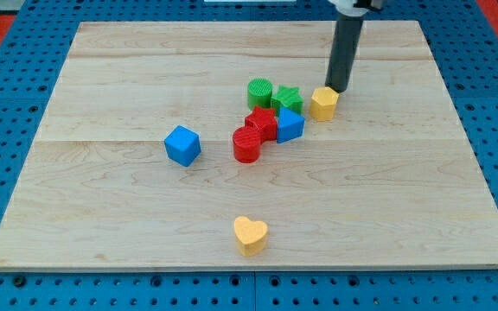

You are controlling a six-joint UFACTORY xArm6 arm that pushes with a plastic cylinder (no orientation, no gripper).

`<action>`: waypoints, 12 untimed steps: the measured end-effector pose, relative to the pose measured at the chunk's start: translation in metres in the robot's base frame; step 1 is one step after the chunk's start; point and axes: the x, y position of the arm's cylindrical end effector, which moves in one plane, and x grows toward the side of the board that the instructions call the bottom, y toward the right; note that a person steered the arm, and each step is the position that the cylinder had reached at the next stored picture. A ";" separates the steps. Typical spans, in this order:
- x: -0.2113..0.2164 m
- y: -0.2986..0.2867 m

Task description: Push the yellow hexagon close to the blue triangle

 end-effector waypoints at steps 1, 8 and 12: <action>0.004 0.018; 0.006 -0.007; 0.007 -0.011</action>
